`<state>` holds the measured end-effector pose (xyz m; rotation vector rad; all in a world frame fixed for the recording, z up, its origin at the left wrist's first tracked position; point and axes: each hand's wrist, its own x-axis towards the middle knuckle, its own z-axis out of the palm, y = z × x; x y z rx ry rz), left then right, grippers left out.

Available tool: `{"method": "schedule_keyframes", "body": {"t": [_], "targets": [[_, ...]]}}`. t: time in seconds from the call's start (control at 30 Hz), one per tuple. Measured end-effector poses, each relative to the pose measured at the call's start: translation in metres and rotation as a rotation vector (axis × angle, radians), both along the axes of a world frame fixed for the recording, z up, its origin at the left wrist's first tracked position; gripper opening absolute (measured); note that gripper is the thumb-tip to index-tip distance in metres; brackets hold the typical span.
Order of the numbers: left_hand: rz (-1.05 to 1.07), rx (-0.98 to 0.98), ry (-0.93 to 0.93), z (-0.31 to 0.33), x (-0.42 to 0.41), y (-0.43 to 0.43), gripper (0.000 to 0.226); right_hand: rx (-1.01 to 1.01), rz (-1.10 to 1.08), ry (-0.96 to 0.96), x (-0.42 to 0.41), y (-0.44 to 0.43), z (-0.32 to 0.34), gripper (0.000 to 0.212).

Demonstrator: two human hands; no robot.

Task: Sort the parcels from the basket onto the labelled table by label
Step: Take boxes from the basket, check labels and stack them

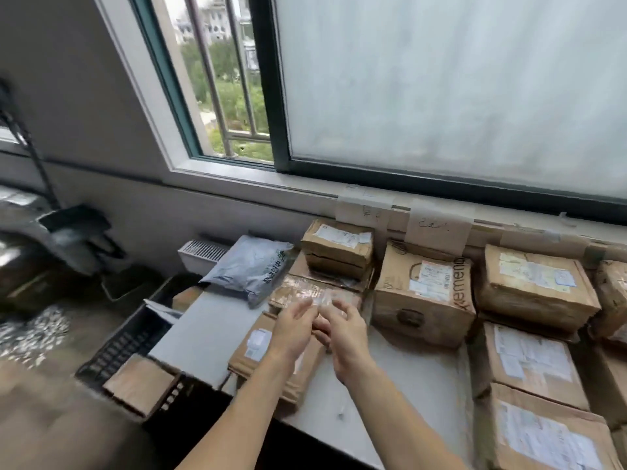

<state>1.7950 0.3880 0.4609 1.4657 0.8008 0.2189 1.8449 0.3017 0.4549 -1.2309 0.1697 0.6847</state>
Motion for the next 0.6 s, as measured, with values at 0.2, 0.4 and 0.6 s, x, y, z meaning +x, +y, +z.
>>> {"method": "schedule_keyframes", "body": {"t": [0.2,0.4,0.6], "targets": [[0.190,-0.041,0.041,-0.015,-0.145,0.116,0.033,-0.025,0.207,0.036,-0.128,0.114,-0.022,0.031],[0.294,-0.119,0.069,-0.032,-0.224,0.190,0.042,-0.080,0.389,0.014,-0.194,0.184,-0.028,0.030],[0.290,-0.126,0.164,-0.047,-0.254,0.240,0.029,-0.087,0.443,0.072,-0.223,0.258,-0.051,0.024]]}}
